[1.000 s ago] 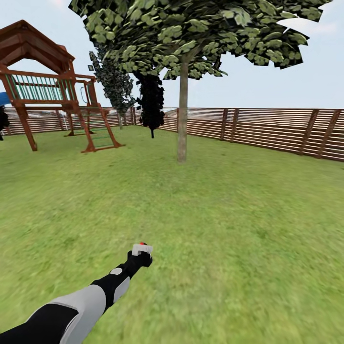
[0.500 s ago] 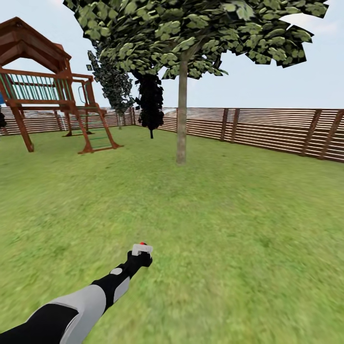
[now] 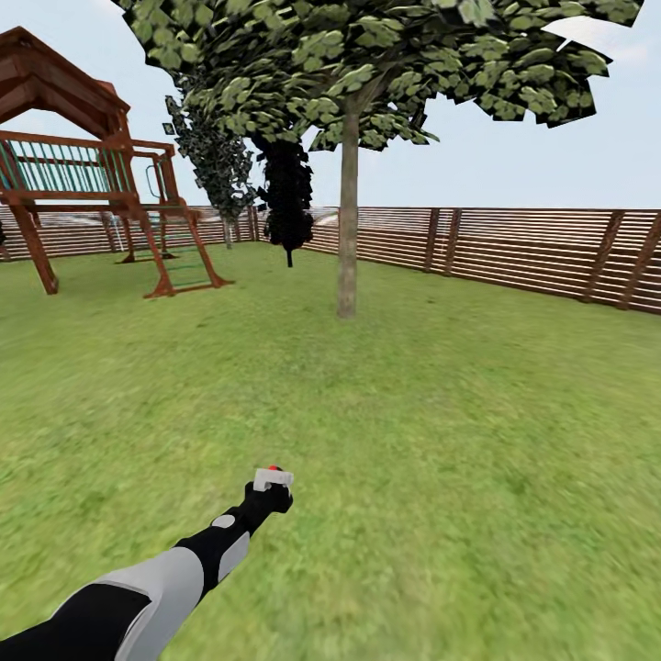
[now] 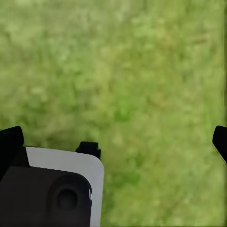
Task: In the garden, pick up the pesticide atomizer on the floor and spray pesticide onto both trees until each tree trunk is fully covered.
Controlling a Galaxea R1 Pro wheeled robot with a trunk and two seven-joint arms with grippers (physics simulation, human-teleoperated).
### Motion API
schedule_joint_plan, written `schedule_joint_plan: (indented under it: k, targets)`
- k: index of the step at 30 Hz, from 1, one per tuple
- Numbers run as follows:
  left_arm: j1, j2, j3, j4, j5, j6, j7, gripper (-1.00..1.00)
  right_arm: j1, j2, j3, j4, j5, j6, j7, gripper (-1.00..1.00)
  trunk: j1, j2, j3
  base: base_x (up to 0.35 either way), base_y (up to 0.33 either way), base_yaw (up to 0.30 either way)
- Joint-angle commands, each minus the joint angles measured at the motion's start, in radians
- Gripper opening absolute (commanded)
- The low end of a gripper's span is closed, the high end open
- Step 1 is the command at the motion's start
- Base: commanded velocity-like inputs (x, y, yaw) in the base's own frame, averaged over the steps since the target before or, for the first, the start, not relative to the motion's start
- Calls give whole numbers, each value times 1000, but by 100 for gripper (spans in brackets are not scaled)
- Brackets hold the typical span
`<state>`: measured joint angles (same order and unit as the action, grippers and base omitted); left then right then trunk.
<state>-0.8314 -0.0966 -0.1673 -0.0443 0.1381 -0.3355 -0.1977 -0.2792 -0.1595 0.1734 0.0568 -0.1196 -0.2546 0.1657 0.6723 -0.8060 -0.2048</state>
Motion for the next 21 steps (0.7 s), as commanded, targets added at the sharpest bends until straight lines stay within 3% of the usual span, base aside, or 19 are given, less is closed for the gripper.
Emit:
schedule_joint_plan:
  k: [1,21]
  targets:
    - [0,0,0,0,-2,0,4,-100,0,0,0,0,0,0,0,100,0,0,0,350,-85,0]
    - [0,-3,0,0,-3,0,4,-100,0,0,0,0,0,0,0,100,0,0,0,350,-85,0]
